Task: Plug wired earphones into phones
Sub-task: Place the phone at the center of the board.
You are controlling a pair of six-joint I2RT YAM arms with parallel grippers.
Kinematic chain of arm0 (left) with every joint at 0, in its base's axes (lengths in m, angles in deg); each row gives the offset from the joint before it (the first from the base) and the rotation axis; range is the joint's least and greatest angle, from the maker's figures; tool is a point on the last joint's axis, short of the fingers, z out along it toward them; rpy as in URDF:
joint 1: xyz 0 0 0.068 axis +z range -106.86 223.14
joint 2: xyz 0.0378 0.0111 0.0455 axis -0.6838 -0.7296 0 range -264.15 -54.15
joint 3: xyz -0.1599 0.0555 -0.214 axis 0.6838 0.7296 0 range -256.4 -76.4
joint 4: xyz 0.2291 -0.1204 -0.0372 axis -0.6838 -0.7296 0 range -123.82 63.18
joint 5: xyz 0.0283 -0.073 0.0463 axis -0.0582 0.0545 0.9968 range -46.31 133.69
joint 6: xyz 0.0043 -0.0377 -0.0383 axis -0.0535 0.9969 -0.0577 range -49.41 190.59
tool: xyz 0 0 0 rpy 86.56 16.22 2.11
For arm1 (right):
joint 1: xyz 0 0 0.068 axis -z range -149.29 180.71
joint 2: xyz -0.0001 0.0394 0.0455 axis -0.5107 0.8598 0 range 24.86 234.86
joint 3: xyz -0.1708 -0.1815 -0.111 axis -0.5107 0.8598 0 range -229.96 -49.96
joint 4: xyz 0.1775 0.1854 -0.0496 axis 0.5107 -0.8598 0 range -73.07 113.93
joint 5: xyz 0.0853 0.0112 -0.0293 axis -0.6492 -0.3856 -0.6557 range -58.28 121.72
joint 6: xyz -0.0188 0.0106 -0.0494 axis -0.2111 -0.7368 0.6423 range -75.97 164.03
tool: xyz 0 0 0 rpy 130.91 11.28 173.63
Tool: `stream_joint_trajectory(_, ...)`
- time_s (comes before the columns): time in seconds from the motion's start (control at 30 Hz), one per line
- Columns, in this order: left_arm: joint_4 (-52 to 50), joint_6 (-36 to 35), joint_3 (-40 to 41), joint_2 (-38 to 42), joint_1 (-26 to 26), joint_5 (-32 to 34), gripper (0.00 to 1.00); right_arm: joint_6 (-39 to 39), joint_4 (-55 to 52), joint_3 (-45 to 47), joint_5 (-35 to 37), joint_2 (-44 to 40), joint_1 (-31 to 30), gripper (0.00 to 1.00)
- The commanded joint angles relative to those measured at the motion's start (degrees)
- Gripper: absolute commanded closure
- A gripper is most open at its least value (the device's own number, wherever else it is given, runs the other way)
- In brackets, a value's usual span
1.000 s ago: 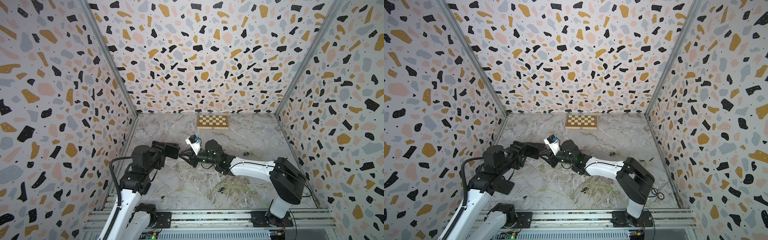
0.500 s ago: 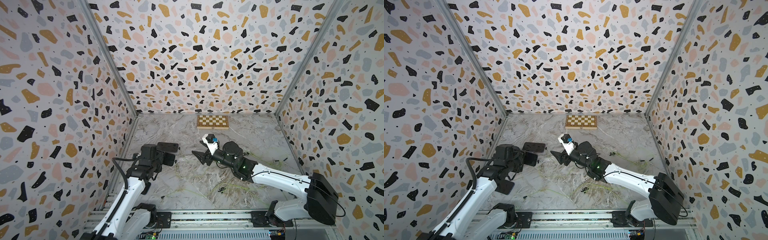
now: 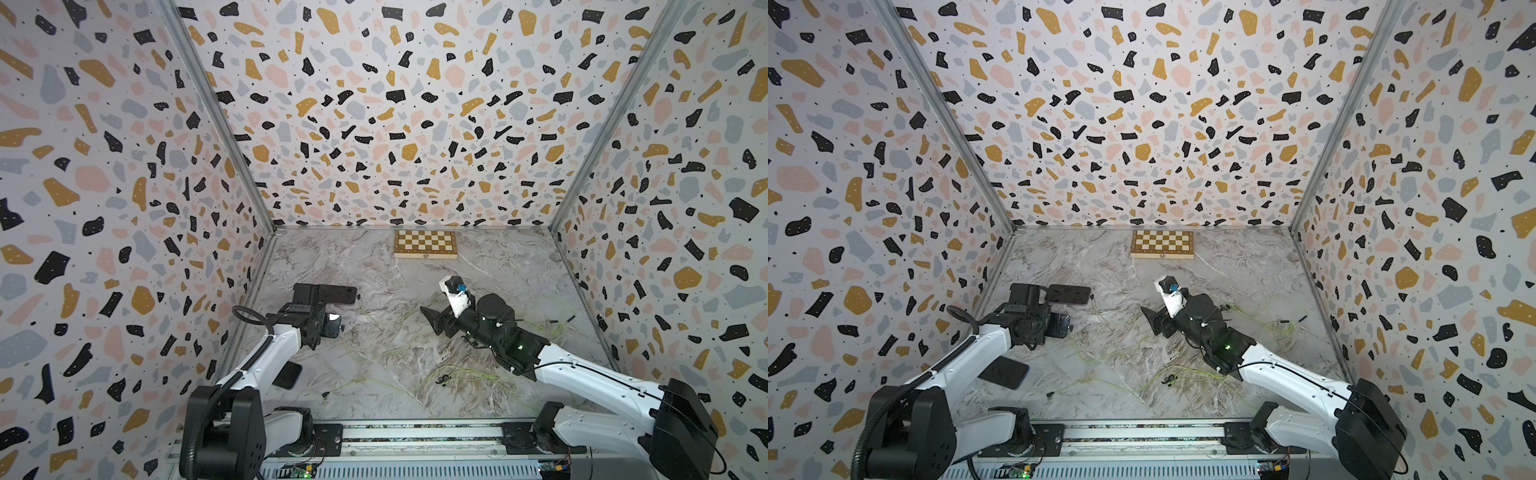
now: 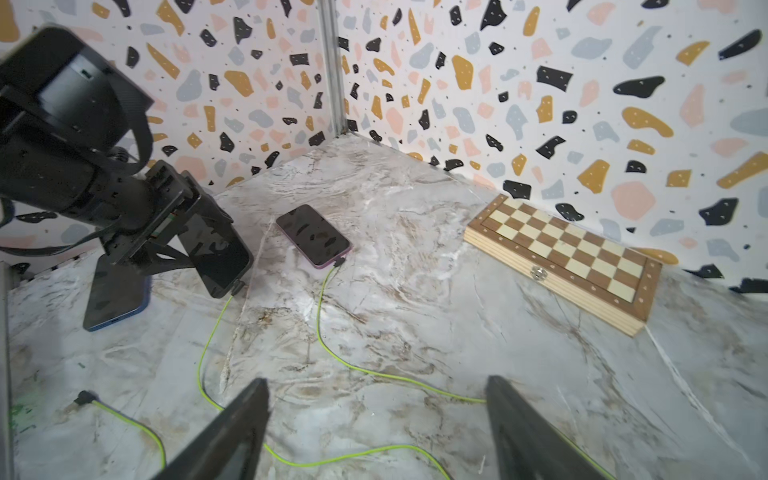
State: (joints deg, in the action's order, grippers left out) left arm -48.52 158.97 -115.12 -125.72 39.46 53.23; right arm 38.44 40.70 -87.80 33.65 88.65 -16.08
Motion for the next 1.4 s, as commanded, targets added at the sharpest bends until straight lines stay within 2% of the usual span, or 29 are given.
stream_joint_trajectory(0.0, 4.41, 0.13, -0.90, -3.13, 1.51, -0.17, 0.50, -1.79, -3.96, -0.56, -1.50, -1.47, 1.15, 0.04)
stream_joint_trajectory(0.13, 4.87, -0.57, -2.20, -6.59, 1.92, -1.49, 0.49, -1.05, -5.20, 0.23, -4.06, -1.90, 1.24, 0.02)
stream_joint_trajectory(0.27, 5.18, -1.17, -1.90, -8.33, 1.99, -0.91, 0.42, -0.75, -6.58, 0.79, -6.23, -2.26, 1.26, 0.02)
stream_joint_trajectory(0.57, 2.36, -5.52, -2.81, -6.79, 2.45, 0.03, 0.02, 1.47, -8.60, 1.55, -11.99, -1.78, 1.09, 0.02)
stream_joint_trajectory(0.6, 1.82, -6.19, -2.93, -6.12, 2.45, 0.16, 0.00, 1.84, -8.62, 1.55, -12.53, -1.39, 0.95, 0.03)
stream_joint_trajectory(0.77, -3.98, -13.26, -4.72, -0.50, 2.45, -0.65, 0.01, 4.88, -9.60, 0.02, -13.18, 2.89, -3.31, 0.14)
stream_joint_trajectory(0.87, -9.97, -20.11, -5.86, 4.17, 2.45, -2.75, 0.01, 5.72, -10.88, -2.32, -11.89, 7.64, -8.41, 0.23)
stream_joint_trajectory(1.0, -17.11, -25.63, -4.19, 11.12, 2.45, -6.68, 0.00, 5.44, -11.62, -5.35, -11.01, 14.60, -14.87, 0.34)
stream_joint_trajectory(1.2, -25.27, -24.85, 1.84, 23.66, 2.45, -9.72, 0.01, 2.59, -11.41, -9.92, -8.96, 24.71, -22.22, 0.45)
stream_joint_trajectory(1.37, -28.42, -22.70, 4.98, 31.00, 2.45, -10.90, 0.02, -0.06, -12.27, -13.56, -6.90, 31.62, -24.30, 0.52)
